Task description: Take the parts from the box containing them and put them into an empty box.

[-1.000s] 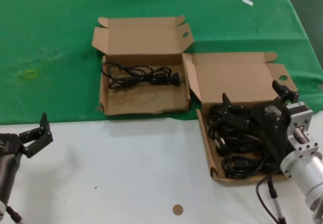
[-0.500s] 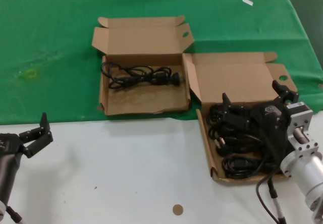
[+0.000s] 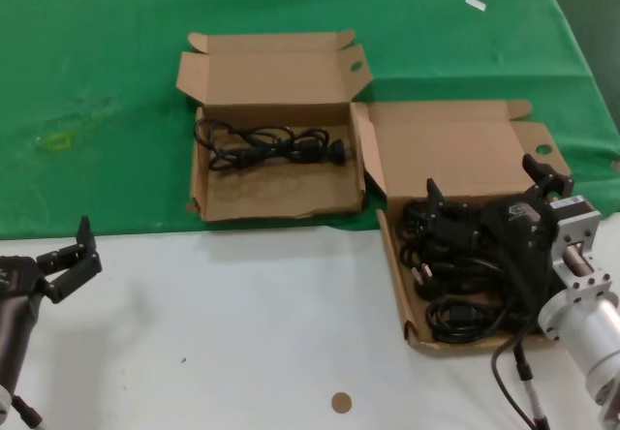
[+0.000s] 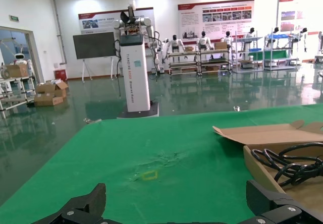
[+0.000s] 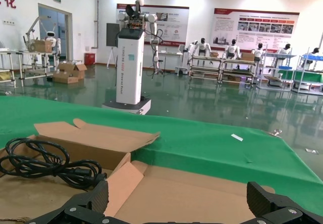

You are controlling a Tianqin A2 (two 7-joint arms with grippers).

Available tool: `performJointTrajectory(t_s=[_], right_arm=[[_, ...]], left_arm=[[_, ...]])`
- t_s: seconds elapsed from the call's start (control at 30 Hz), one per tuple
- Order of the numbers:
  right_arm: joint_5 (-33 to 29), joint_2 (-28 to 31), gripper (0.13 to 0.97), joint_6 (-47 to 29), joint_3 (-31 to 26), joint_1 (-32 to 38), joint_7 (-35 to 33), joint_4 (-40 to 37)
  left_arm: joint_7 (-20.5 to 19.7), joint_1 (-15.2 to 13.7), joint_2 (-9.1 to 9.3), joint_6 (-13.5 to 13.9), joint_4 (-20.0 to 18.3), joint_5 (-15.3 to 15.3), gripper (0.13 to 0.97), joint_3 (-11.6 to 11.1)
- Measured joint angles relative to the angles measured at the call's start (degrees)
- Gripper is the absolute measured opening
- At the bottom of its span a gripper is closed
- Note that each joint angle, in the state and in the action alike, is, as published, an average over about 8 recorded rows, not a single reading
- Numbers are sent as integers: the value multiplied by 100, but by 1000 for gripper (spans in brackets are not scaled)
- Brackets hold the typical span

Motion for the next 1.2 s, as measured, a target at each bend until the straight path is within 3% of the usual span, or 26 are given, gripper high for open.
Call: performJointTrajectory(t_s=[1.2], right_arm=[[0,0,966,0,0,0,0,0]], left_arm=[[0,0,0,0,0,0,966,0]])
